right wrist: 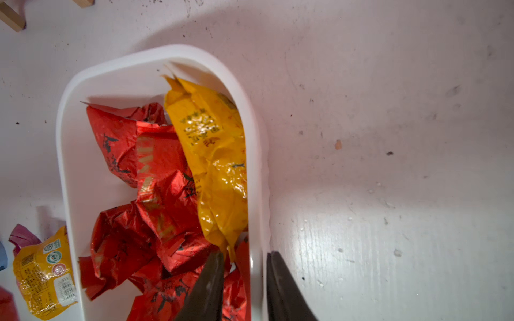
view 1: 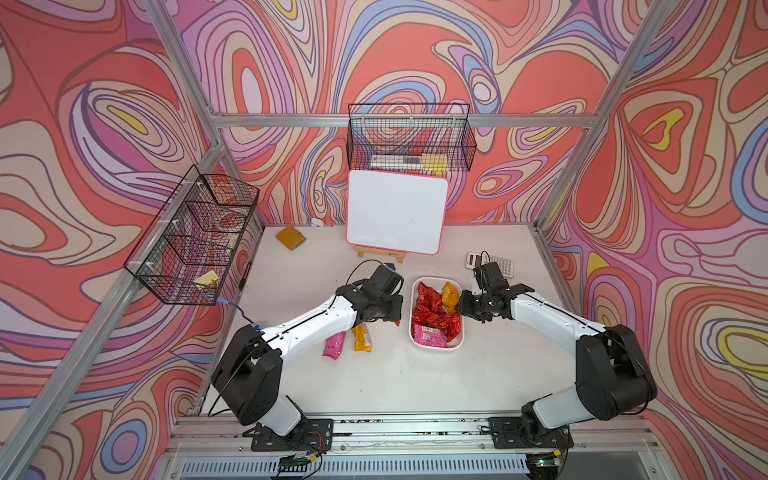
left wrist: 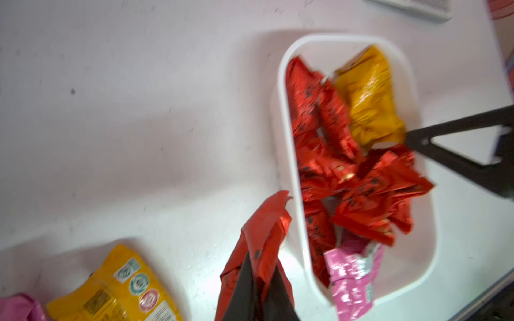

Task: Take the tea bags out of the storage box
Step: Place the tea bag at the center of the board, then adjust the storage box at the center of the board.

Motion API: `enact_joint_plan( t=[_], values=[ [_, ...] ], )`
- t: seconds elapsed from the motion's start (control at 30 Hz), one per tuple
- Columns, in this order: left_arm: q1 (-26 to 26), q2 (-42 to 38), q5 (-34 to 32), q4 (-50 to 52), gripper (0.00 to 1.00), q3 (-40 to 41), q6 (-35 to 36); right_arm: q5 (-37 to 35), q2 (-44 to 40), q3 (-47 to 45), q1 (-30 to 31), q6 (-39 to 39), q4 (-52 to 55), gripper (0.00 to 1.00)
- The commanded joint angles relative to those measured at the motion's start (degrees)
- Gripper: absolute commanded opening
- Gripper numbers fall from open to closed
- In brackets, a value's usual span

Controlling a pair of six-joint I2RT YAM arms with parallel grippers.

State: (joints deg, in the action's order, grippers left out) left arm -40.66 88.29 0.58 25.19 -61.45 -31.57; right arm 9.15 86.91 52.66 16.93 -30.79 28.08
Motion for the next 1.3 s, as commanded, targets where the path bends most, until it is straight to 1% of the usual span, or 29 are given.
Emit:
enact_joint_plan(
  t=[0.0, 0.17, 0.27, 0.33, 0.4, 0.47, 0.57, 0.63, 0.73, 0.83, 0.93, 1.07, 1.13, 1.2, 1.27],
  values=[
    [-0.03, -1.72, -0.93, 0.01, 0.04, 4.06, -2.32, -1.10, 1.19, 1.39, -0.32, 2.02, 0.65, 0.24],
    [0.00, -1.32, 0.27, -2.06, 0.05, 9.52, -4.75, -1.14, 1.67, 1.74, -0.32, 2.57, 0.76, 0.17],
    [0.06, -0.53, 1.13, -3.76, 0.09, 10.99, -5.61, -1.23, 1.50, 1.65, -0.32, 2.88, 0.79, 0.14],
    [0.04, 0.19, 1.61, -3.92, 0.20, 10.83, -5.66, -1.16, 1.39, 1.57, -0.32, 3.09, 0.90, 0.12],
    [0.04, 0.56, 1.64, -4.17, 0.35, 10.36, -5.61, -1.17, 1.34, 1.52, -0.32, 3.40, 1.06, 0.10],
    [0.03, 0.25, 1.36, -3.86, 0.44, 9.70, -5.45, -1.28, 1.39, 1.61, -0.32, 3.83, 1.32, 0.09],
    [-0.03, -1.57, 0.85, -3.17, 0.54, 8.27, -5.13, -1.78, 1.38, 1.95, -0.32, 4.95, 1.78, 0.09],
    [-0.03, -3.00, 0.56, -2.47, 0.58, 7.03, -4.80, -2.31, 1.74, 2.49, -0.32, 6.22, 2.33, 0.08],
    [-0.03, -4.74, 1.10, -1.63, 0.60, 4.44, -4.75, -3.42, 2.78, 3.69, -0.32, 8.73, 3.07, 0.08],
    [-0.16, -5.48, 3.66, -2.61, 0.60, 2.80, -6.93, -4.66, 4.48, 4.99, -0.38, 11.16, 3.61, 0.07],
    [-1.20, -4.84, 6.73, -6.11, 0.60, 2.41, -10.76, -5.90, 6.40, 7.01, -0.40, 13.34, 4.63, 0.08],
    [-3.07, -1.02, 10.49, -12.92, 0.60, 2.72, -18.22, -7.62, 8.16, 9.73, -0.47, 15.62, 6.04, 0.09],
    [-3.45, 0.87, 11.92, -15.43, 0.59, 2.61, -20.66, -7.57, 8.51, 10.54, -0.49, 16.35, 6.55, 0.13],
    [-3.46, 1.70, 11.73, -15.87, 0.59, 2.17, -21.83, -6.78, 8.41, 11.26, -0.49, 16.42, 7.59, 0.21],
    [-3.46, 1.56, 10.11, -15.66, 0.59, 2.25, -22.96, -3.99, 7.66, 11.70, -0.73, 15.83, 8.26, 0.28]
  ],
)
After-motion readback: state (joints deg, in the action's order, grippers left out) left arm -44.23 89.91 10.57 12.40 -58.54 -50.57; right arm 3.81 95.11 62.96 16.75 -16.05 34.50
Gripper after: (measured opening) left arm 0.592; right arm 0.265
